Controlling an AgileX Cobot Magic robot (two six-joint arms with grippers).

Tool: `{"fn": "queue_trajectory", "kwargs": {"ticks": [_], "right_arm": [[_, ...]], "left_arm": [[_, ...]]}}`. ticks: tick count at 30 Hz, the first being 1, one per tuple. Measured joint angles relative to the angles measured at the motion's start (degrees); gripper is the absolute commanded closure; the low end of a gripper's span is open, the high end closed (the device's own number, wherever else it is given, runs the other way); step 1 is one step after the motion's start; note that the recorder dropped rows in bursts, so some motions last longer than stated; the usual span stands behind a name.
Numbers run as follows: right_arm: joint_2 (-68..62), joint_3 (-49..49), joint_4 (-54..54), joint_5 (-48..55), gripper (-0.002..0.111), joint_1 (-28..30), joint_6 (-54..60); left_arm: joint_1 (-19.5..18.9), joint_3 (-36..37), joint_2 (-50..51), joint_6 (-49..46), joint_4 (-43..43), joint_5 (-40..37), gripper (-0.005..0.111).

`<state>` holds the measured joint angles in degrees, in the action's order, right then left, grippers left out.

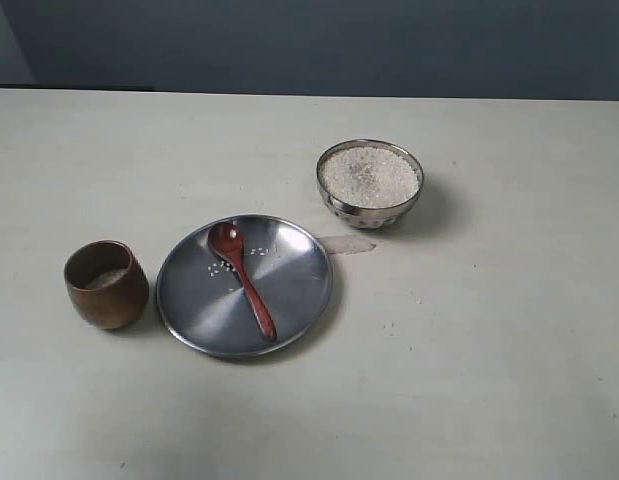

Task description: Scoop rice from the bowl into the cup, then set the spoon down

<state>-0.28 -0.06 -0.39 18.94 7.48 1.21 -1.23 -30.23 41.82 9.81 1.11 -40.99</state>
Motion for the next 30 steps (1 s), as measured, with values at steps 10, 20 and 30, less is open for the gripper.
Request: {"fn": "queue_trajectory", "kwargs": {"ticks": [10,20,30], "right_arm": [[0.0,0.0,0.0,0.0,0.108,0.0,0.1],[0.0,0.0,0.0,0.0,0.108,0.0,0.1],[0.0,0.0,0.0,0.0,0.108,0.0,0.1]], "left_arm": [[0.0,0.7,-9.8,0.0,5.8,6.4,0.106],[0.0,10.5,-25.0,0.0,11.9,18.3,0.106],[0.0,20.1,-33.5,0.0,14.9,22.9,0.106]]}}
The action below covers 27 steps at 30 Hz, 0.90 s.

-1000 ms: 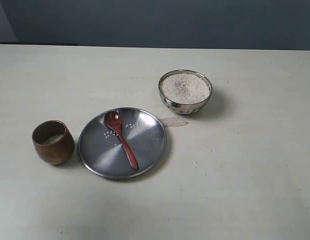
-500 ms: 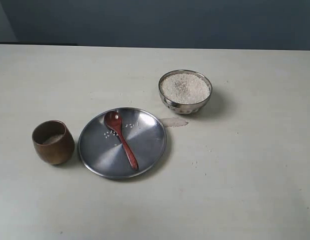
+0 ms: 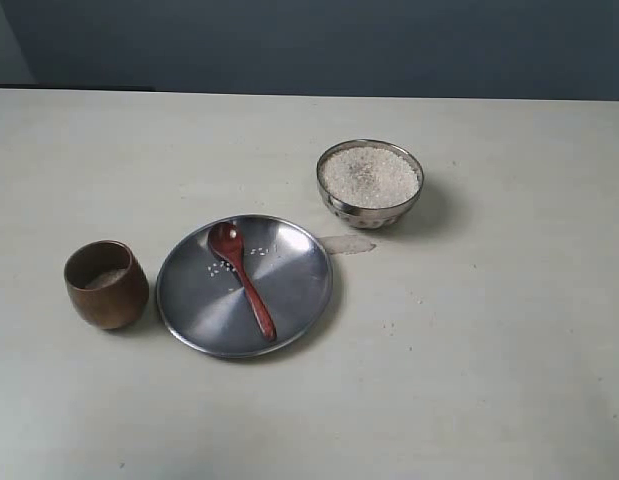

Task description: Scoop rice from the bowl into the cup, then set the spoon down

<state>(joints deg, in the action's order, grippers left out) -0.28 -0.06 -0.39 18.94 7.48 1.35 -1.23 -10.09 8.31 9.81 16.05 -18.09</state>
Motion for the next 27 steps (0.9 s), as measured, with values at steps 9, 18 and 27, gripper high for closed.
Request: {"fn": "queue_trajectory", "kwargs": {"ticks": [9,18,27], "right_arm": [[0.0,0.0,0.0,0.0,0.108,0.0,0.0],[0.0,0.0,0.0,0.0,0.108,0.0,0.0],[0.0,0.0,0.0,0.0,0.108,0.0,0.0]], "left_arm": [[0.0,6.8,-7.3,0.0,0.4,3.8,0.106],[0.0,9.1,-8.0,0.2,-0.7,3.4,0.106],[0.0,9.8,-8.0,0.0,-2.3,2.6,0.106]]}}
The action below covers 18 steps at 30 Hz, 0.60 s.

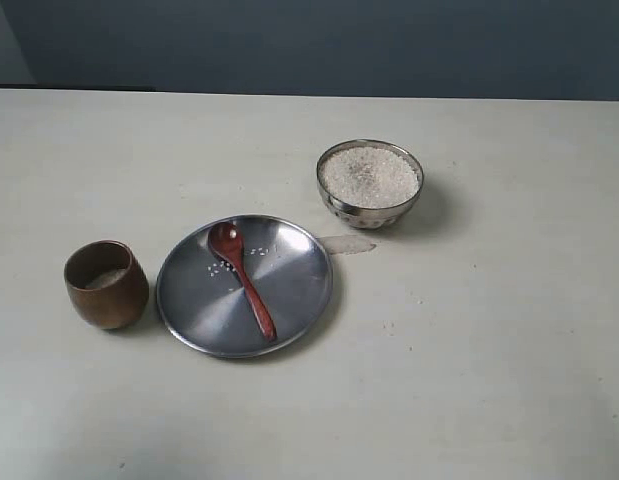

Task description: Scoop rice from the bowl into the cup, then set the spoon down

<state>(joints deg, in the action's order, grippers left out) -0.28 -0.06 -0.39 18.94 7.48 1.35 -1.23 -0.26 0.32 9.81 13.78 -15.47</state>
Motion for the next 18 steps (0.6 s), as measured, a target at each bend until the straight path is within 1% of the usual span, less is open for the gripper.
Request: {"fn": "queue_trajectory", "kwargs": {"ticks": [3,9,18], "right_arm": [[0.0,0.0,-0.1,0.0,0.108,0.0,0.0],[0.0,0.0,-0.2,0.0,0.108,0.0,0.0],[0.0,0.0,-0.2,0.0,0.108,0.0,0.0]], "left_arm": [[0.0,0.0,0.0,-2.0,-2.0,0.0,0.106],[0.0,0.0,-0.1,-9.8,-7.0,0.1,0.106],[0.0,0.0,-0.1,-9.8,-7.9,-1.7,0.106]]}}
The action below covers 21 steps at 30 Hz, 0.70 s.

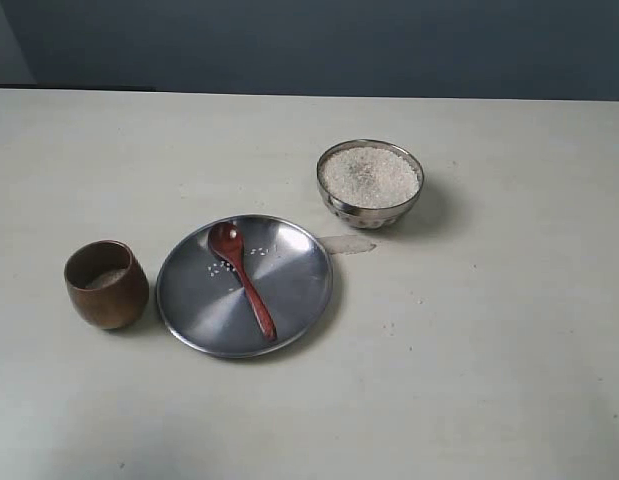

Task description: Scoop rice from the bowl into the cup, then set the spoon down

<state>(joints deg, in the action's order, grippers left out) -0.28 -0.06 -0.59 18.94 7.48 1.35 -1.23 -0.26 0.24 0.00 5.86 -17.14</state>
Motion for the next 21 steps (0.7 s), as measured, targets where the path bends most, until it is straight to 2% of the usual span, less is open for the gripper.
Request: {"fn": "queue_trajectory", "kwargs": {"ticks": [9,16,21], "right_arm": [[0.0,0.0,0.0,0.0,0.108,0.0,0.0],[0.0,0.0,0.0,0.0,0.108,0.0,0.0],[0.0,0.0,0.0,0.0,0.108,0.0,0.0]], "left_arm": [[0.0,0.0,0.0,1.0,-0.4,-2.4,0.106],[0.0,0.0,0.0,1.0,-5.9,-2.4,0.106],[0.0,0.0,0.0,1.0,-5.9,-2.4,0.106]]}}
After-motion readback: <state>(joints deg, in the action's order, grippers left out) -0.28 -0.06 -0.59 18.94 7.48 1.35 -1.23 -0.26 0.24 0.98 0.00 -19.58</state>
